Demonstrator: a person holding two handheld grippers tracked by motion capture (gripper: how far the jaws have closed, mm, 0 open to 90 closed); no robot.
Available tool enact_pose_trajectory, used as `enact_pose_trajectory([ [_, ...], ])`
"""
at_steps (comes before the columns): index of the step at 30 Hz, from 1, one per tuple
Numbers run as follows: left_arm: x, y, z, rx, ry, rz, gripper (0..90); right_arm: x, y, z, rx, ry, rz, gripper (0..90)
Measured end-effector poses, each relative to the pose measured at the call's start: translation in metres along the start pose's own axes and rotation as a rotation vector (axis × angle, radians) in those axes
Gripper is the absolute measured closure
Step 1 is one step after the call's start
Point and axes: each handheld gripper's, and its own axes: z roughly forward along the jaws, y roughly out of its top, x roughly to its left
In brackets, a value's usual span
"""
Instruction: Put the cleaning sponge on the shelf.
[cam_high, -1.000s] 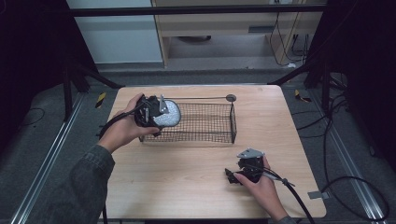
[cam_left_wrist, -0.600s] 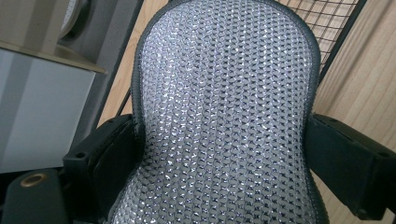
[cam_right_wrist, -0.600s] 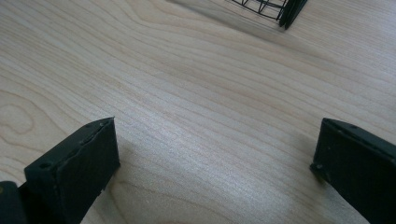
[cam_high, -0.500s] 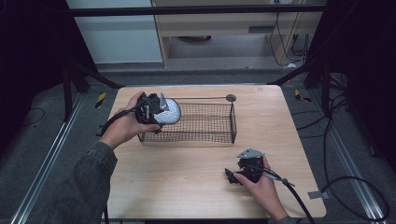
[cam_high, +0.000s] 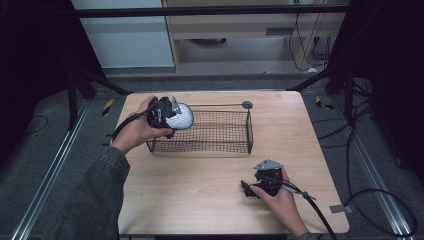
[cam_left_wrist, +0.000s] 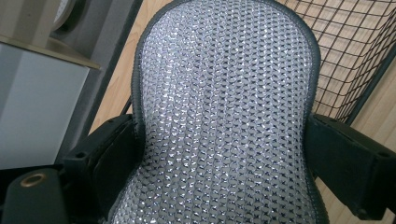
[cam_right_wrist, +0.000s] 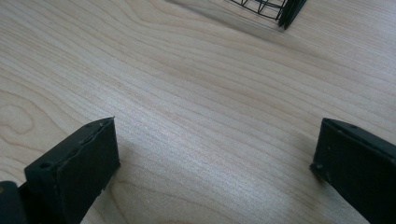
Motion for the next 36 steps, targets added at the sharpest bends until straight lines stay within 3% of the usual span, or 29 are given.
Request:
enact_pose_trajectory([
  [10, 0.004, -0.005, 0.009, 0.000, -0.022, -0.014, 10.0, 0.000, 0.000, 0.000, 0.001, 0.000, 0.000, 0.4],
  [26, 0.008, -0.001, 0.026, -0.002, -0.080, -0.005, 9.9, 0.000, -0.001, 0.000, -0.001, 0.000, -0.003, 0.4],
  [36, 0.008, 0.000, 0.038, 0.015, -0.119, 0.023, 9.8, 0.000, -0.001, -0.001, -0.003, 0.001, -0.002, 0.4],
])
